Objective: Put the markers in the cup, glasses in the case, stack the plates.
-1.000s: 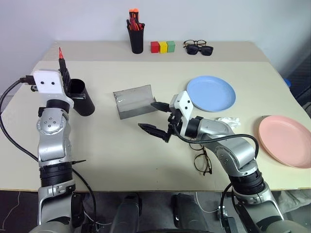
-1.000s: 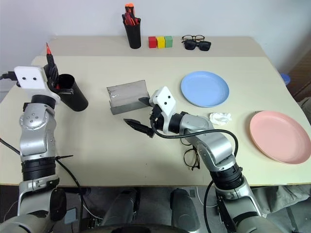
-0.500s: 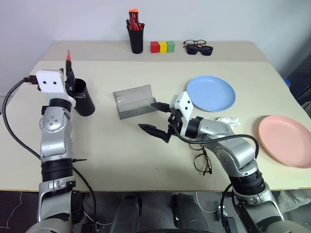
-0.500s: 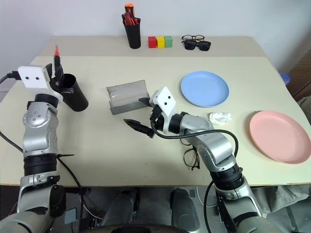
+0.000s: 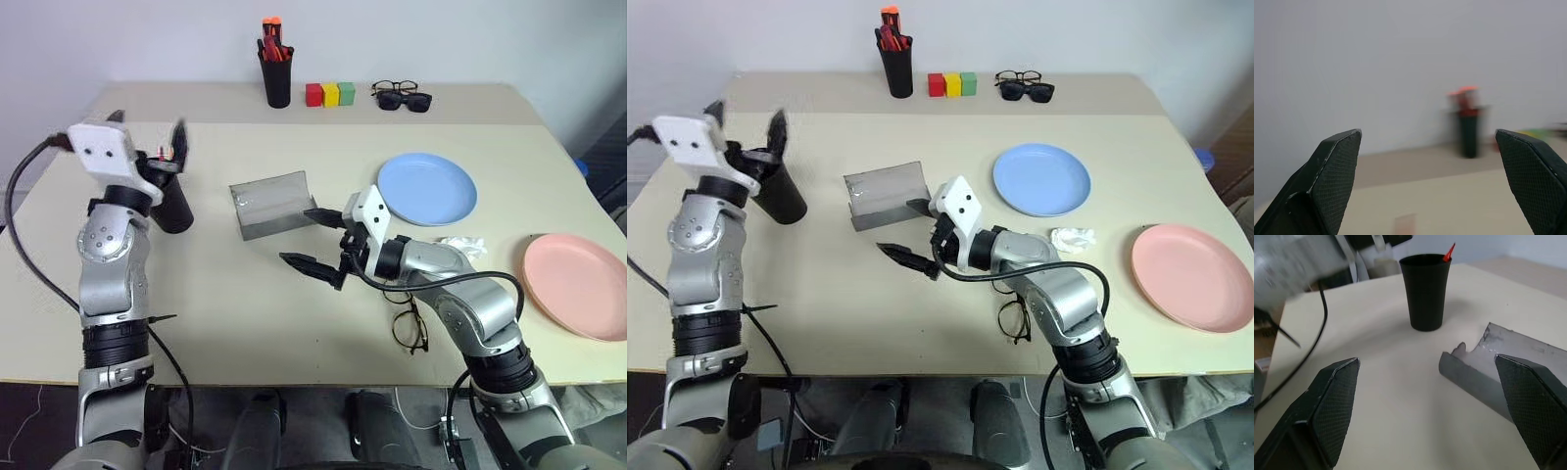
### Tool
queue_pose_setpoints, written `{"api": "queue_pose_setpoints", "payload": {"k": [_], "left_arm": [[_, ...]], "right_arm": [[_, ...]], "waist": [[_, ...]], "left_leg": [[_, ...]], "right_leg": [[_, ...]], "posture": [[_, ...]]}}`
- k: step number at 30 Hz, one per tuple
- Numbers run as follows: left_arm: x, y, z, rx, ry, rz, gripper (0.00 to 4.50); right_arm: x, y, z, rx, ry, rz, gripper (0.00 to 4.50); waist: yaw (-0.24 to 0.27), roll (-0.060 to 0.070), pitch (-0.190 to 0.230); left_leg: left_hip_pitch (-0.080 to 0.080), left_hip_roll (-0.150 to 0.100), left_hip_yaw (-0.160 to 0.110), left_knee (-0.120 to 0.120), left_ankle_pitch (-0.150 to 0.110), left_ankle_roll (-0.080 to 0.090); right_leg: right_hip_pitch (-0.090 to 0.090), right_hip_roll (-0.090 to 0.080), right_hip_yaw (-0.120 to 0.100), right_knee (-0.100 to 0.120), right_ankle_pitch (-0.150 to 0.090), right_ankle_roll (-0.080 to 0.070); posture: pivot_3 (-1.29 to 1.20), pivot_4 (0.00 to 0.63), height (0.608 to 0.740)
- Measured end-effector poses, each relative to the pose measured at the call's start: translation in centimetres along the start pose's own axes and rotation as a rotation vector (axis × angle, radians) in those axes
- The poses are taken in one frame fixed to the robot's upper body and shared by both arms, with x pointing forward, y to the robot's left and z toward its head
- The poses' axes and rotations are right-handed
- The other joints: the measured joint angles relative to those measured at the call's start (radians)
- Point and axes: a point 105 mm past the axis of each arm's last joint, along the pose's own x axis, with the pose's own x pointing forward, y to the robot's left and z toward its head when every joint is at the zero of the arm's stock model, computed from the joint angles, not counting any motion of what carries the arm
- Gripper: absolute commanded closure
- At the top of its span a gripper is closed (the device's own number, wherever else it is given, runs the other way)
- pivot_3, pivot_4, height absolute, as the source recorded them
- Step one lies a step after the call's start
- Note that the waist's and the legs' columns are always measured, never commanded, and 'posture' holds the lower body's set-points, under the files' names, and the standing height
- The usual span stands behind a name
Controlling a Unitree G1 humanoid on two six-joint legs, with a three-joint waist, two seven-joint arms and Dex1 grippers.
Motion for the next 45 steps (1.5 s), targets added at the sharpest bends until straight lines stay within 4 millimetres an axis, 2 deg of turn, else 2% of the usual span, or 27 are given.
{"api": "queue_pose_setpoints", "payload": {"k": [2,6,9,11,13,16,23,24,27,32,35,39,42,45], "left_arm": [[0.3,-3.5,-0.9,-0.001,0.112,-0.232,0.03],[-0.1,-7.9,-5.0,0.028,0.374,-0.559,0.03],[-0.1,-8.9,-7.7,0.074,0.503,-0.662,0.03],[0.5,-8.1,-9.8,0.091,0.598,-0.644,0.03],[1.2,-7.1,-11.0,0.052,0.649,-0.605,0.03],[2.0,-7.0,-11.4,-0.004,0.675,-0.604,0.93],[1.3,-7.5,-11.5,-0.031,0.674,-0.729,4.44],[1.1,-7.5,-11.4,-0.027,0.671,-0.747,4.48],[-0.3,-7.8,-11.1,0.032,0.632,-0.856,4.48],[-2.8,-10.1,-9.7,0.045,0.554,-1.076,4.48],[-3.9,-11.0,-8.3,0.124,0.522,-1.195,4.48],[-4.6,-12.5,-8.2,0.133,0.527,-1.26,3.18],[-4.0,-13.2,-8.2,0.143,0.499,-1.238,1.66],[-2.8,-13.5,-7.6,0.126,0.432,-1.163,1.66]], "right_arm": [[-1.2,-0.9,0.2,-0.022,0.018,-0.016,0.0],[-4.1,-2.3,0.1,-0.075,0.097,-0.025,0.0],[-5.5,-2.7,0.0,-0.085,0.124,-0.033,0.0],[-6.5,-2.5,-0.5,-0.084,0.155,-0.044,0.0],[-7.2,-2.4,-0.9,-0.078,0.17,-0.064,0.0],[-7.6,-1.9,-1.1,-0.072,0.173,-0.086,0.0],[-8.1,-1.2,-1.0,-0.079,0.17,-0.129,0.0],[-8.1,-1.2,-0.9,-0.083,0.169,-0.132,0.0],[-8.4,-1.2,-1.1,-0.079,0.185,-0.144,0.0],[-9.5,-1.8,-1.1,-0.053,0.224,-0.176,0.0],[-11.1,-1.7,-2.5,0.013,0.324,-0.194,0.0],[-13.1,-1.2,-4.7,0.131,0.438,-0.227,0.0],[-14.3,-1.2,-6.0,0.191,0.507,-0.282,0.0],[-15.3,-0.9,-6.5,0.275,0.533,-0.317,0.0]], "waist": [[-0.003,0.0,0.0],[-0.004,0.001,0.0],[-0.008,0.001,0.0],[-0.004,0.001,0.001],[-0.002,0.0,0.001],[-0.002,0.0,0.001],[-0.004,0.0,0.001],[-0.004,0.0,0.001],[-0.005,0.0,0.001],[0.002,0.0,0.001],[0.005,0.0,0.001],[0.003,0.0,0.001],[-0.001,0.0,0.001],[0.002,0.0,0.001]], "left_leg": [[0.0,0.0,0.0,0.0,0.0,0.0],[0.001,0.0,0.0,-0.003,0.0,0.0],[0.001,0.001,0.001,-0.004,0.0,0.0],[0.001,0.001,0.0,-0.004,0.0,0.0],[0.0,0.001,0.0,-0.003,0.0,0.0],[-0.001,0.001,0.0,-0.003,0.0,0.0],[-0.001,0.001,0.0,-0.003,0.0,0.0],[-0.001,0.001,0.0,-0.003,0.0,0.0],[-0.001,0.001,0.0,-0.004,0.0,0.0],[-0.002,0.001,0.001,-0.003,0.0,0.0],[-0.002,0.001,0.0,-0.004,0.0,0.0],[-0.002,0.001,0.001,-0.003,0.0,0.0],[-0.001,0.001,0.001,-0.003,0.0,0.0],[-0.001,0.001,0.0,-0.003,0.0,0.001]], "right_leg": [[0.0,0.0,0.0,0.0,0.0,0.0],[-0.001,0.001,0.0,0.0,-0.001,-0.001],[-0.001,0.001,0.0,0.0,-0.001,-0.001],[-0.002,0.001,0.0,0.0,-0.001,-0.002],[-0.002,0.001,0.0,0.0,-0.001,-0.001],[-0.002,0.001,0.0,-0.001,-0.001,-0.001],[-0.003,0.001,0.0,0.0,-0.001,-0.001],[-0.003,0.001,0.0,0.0,-0.001,-0.001],[-0.003,0.0,0.0,0.0,-0.001,-0.001],[-0.003,0.0,0.0,-0.001,-0.001,-0.001],[-0.003,-0.001,0.0,-0.001,-0.001,-0.001],[-0.002,-0.001,0.0,-0.001,-0.001,-0.002],[-0.002,-0.001,0.0,-0.001,-0.001,-0.001],[-0.002,-0.001,0.0,-0.001,-0.001,-0.001]], "posture": [[0.0,0.15,0.74],[0.0,0.15,0.74],[0.0,0.15,0.74],[0.0,0.15,0.74],[0.0,0.15,0.74],[0.0,0.15,0.74],[0.0,0.15,0.74],[0.0,0.15,0.74],[0.0,0.15,0.74],[0.0,0.15,0.74],[0.0,0.15,0.74],[0.0,0.15,0.74],[0.0,0.15,0.74],[0.0,0.15,0.74]]}}
